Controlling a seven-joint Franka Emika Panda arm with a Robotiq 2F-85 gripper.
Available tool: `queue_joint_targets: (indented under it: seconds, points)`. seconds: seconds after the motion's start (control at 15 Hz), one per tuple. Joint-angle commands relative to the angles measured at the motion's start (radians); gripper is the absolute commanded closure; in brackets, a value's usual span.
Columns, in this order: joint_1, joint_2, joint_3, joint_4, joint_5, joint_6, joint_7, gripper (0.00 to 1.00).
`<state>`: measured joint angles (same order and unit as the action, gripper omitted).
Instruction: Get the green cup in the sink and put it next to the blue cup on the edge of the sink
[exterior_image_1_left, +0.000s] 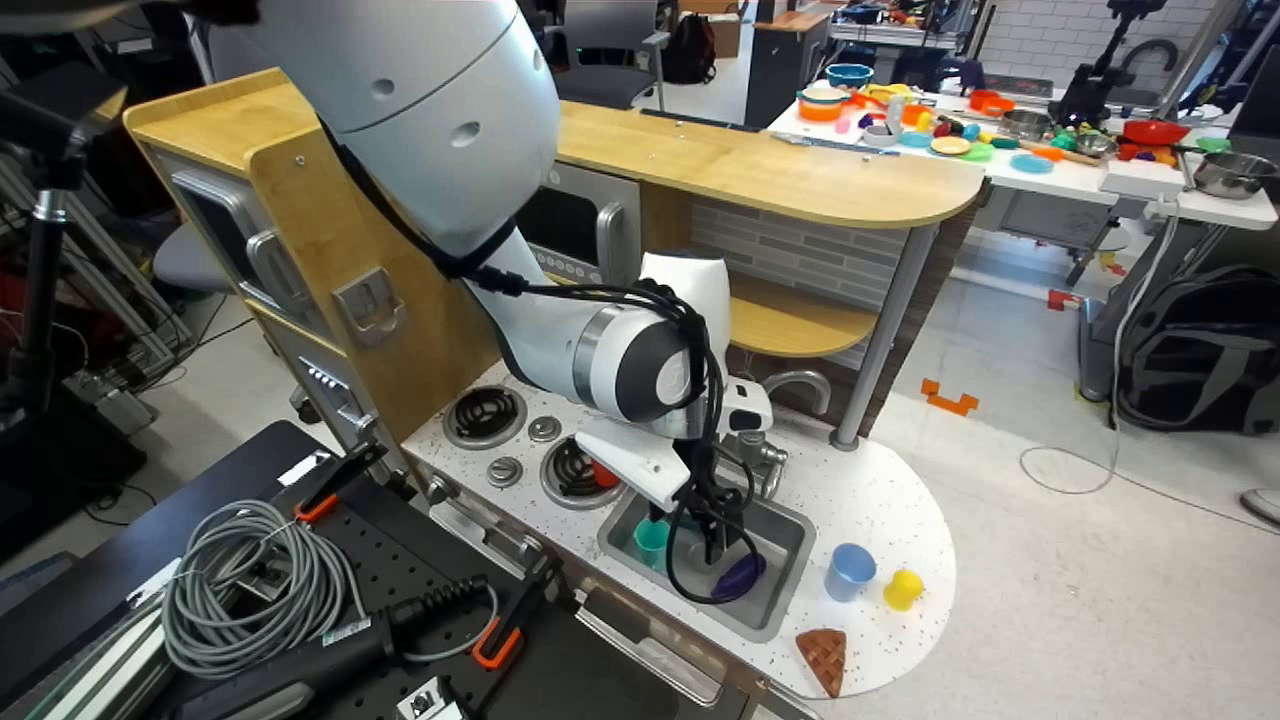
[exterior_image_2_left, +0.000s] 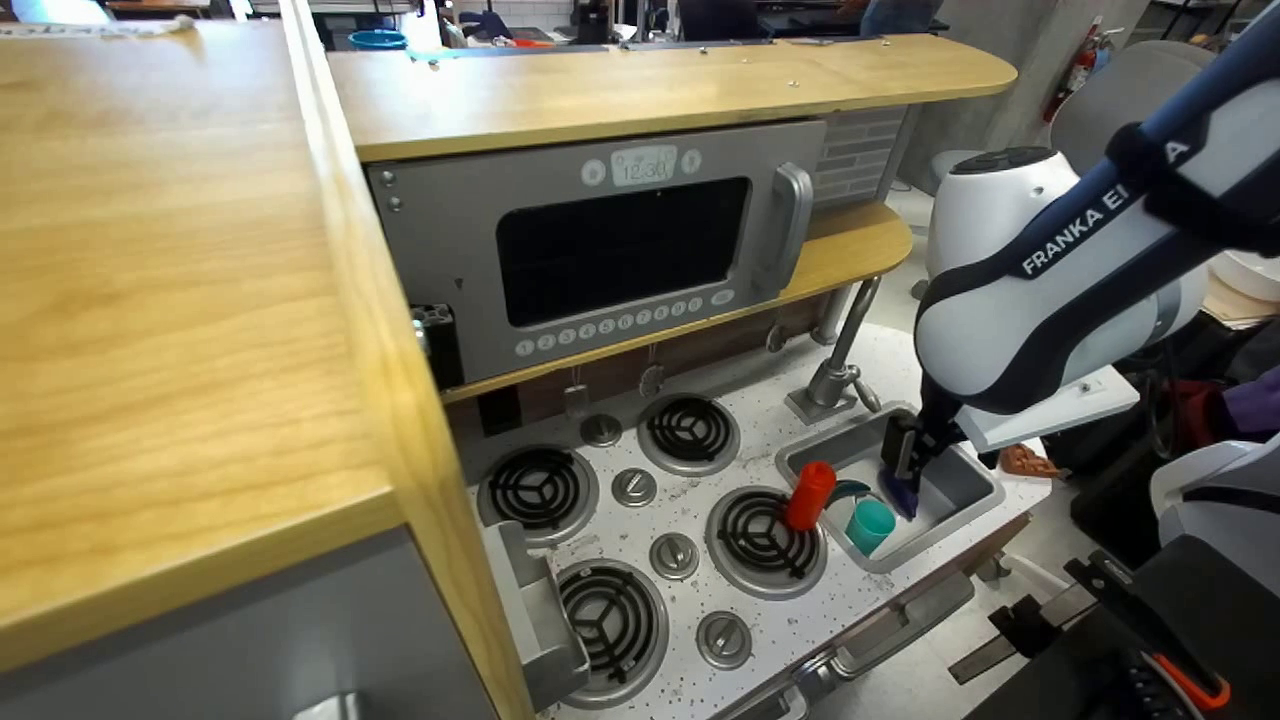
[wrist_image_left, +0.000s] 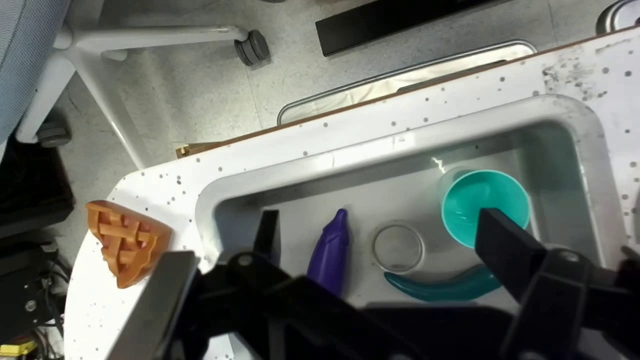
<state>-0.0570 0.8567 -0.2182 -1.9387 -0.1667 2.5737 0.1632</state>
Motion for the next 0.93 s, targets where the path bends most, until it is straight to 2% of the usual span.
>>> queue_joint_targets:
  seconds: [0.0, 0.27, 0.87]
  points:
    - [0.018, 0.083, -0.012, 0.068, -0.005, 0.028, 0.002, 0.00]
    - [0.024, 0.134, 0.002, 0.114, 0.003, 0.028, -0.006, 0.00]
    - [0.069, 0.188, -0.010, 0.161, -0.012, 0.039, -0.004, 0.00]
